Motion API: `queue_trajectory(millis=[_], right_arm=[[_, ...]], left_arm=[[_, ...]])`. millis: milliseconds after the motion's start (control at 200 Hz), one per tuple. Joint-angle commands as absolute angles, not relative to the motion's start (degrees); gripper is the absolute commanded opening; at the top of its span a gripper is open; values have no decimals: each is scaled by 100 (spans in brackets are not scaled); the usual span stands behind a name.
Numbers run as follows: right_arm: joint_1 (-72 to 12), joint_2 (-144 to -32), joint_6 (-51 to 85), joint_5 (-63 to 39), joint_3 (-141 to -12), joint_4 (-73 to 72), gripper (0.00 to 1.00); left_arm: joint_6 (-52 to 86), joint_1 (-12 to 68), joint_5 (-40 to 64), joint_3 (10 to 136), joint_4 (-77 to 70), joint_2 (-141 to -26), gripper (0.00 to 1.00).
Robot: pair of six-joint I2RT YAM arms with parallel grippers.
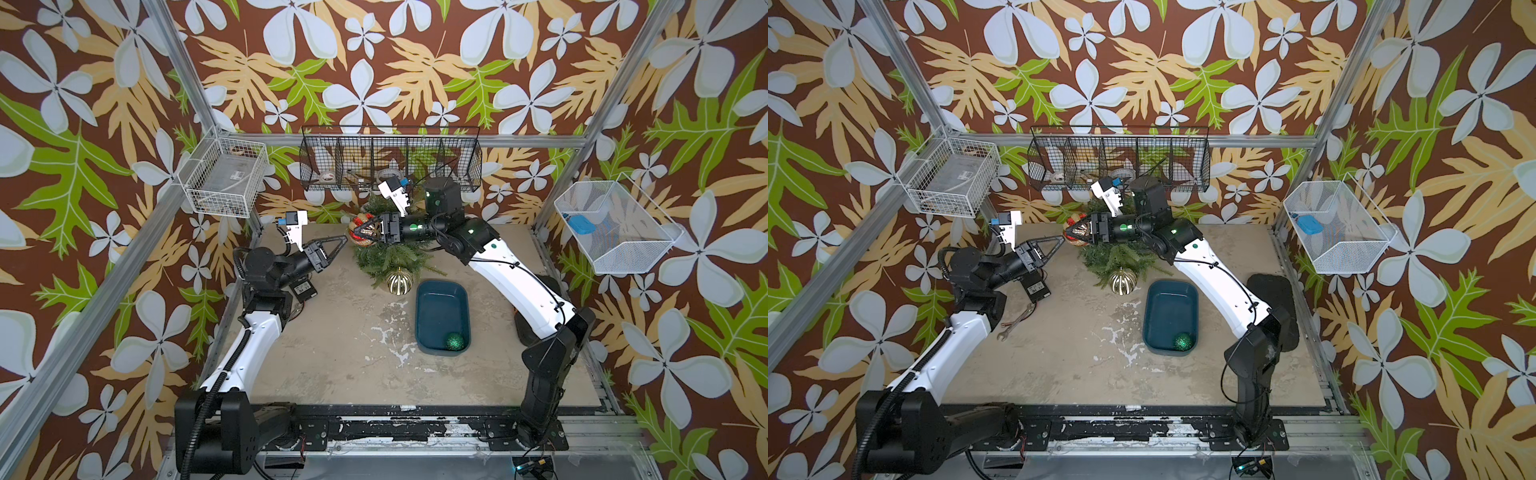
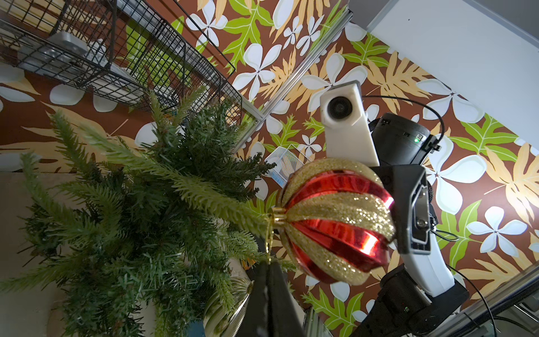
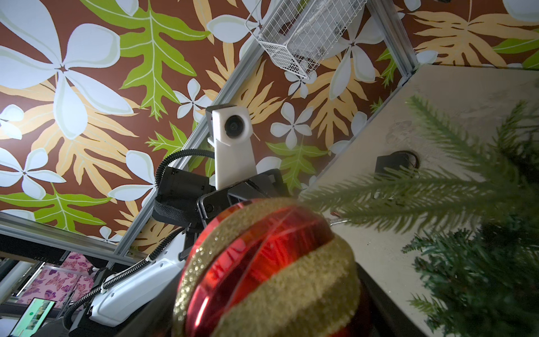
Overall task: Decorate the small christmas tree with ornaments
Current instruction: Hang an ornament on the christmas tree.
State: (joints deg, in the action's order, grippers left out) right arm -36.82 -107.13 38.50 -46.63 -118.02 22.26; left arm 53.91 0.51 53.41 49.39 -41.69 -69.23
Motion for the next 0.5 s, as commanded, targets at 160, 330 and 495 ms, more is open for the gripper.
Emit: queue_trajectory(millis=[160,330,495], right_arm=[[-3683,-10464,3762,-4716,-11580,1943,64],[-3682,-10504,3773,-4719,-11597,1907,64],[-3717,-10599,3825,-4755,-11687,1872,64]], left_arm=[[5041,0,5237,4863,-3907,-6622,0],[4788,0,5167,4847,-3608,-6522,0],[4710,0,5193,4844,-3552,-6530,0]])
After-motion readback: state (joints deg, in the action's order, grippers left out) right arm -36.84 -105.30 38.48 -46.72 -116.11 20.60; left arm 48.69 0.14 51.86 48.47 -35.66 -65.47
